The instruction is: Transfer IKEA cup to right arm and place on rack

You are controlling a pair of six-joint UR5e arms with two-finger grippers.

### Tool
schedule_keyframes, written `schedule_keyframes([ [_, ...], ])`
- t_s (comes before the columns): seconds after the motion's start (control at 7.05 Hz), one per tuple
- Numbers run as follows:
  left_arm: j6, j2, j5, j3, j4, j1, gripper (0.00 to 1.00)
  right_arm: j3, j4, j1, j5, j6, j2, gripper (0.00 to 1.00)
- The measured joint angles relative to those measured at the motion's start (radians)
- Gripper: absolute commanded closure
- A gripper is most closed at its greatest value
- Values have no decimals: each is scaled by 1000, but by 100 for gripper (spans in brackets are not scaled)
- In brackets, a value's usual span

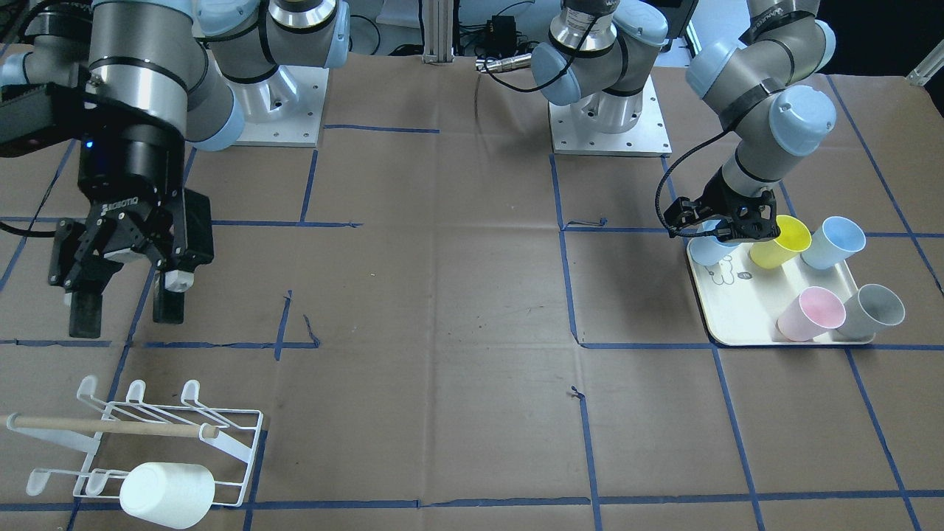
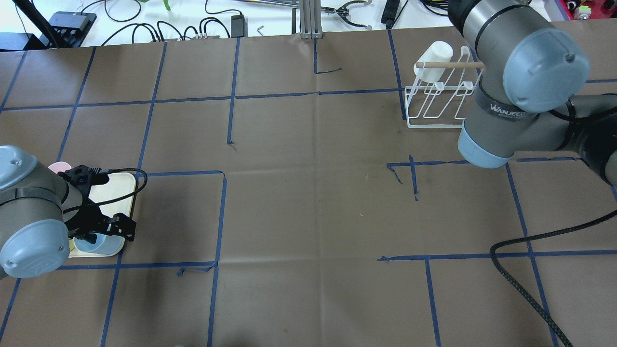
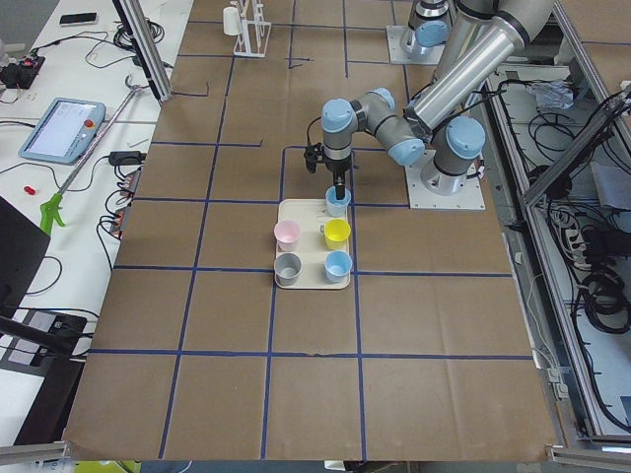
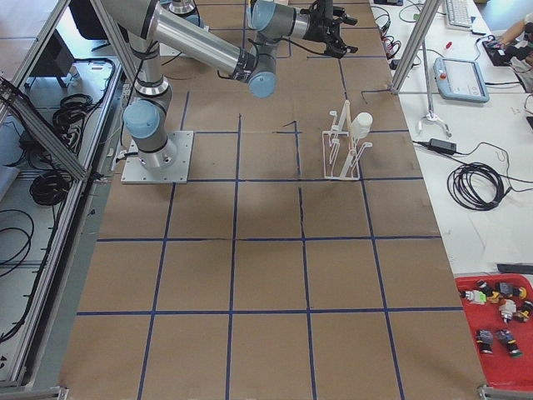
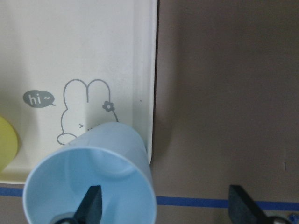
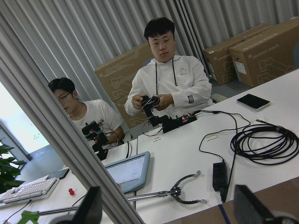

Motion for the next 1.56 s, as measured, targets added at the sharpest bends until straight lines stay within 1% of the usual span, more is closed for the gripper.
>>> schedule_keyframes([
  [0.14,4,0,21,3,-1,0,88,26,-4,29,16,108,-18,0],
  [0.28,6,-1,41,6,-2,0,100,54,-10,50,52,245,-31,0],
  [0.57,8,-3,54,10,-2,0,100,106,-66,65,141,531,-48,0],
  [0.85,10,-1,56,39,-14,0,100,152,-143,70,172,794,-50,0],
  [0.99,7,2,55,83,-50,-3,100,172,-185,73,175,893,-49,0],
  [1.13,0,1,50,167,-127,-14,100,189,-222,80,176,975,-47,0],
  [1.28,-8,-5,35,282,-241,-36,100,204,-252,85,176,1032,-47,0],
  [1.56,-55,-18,-40,553,-525,-116,100,235,-305,88,169,1070,-47,0],
])
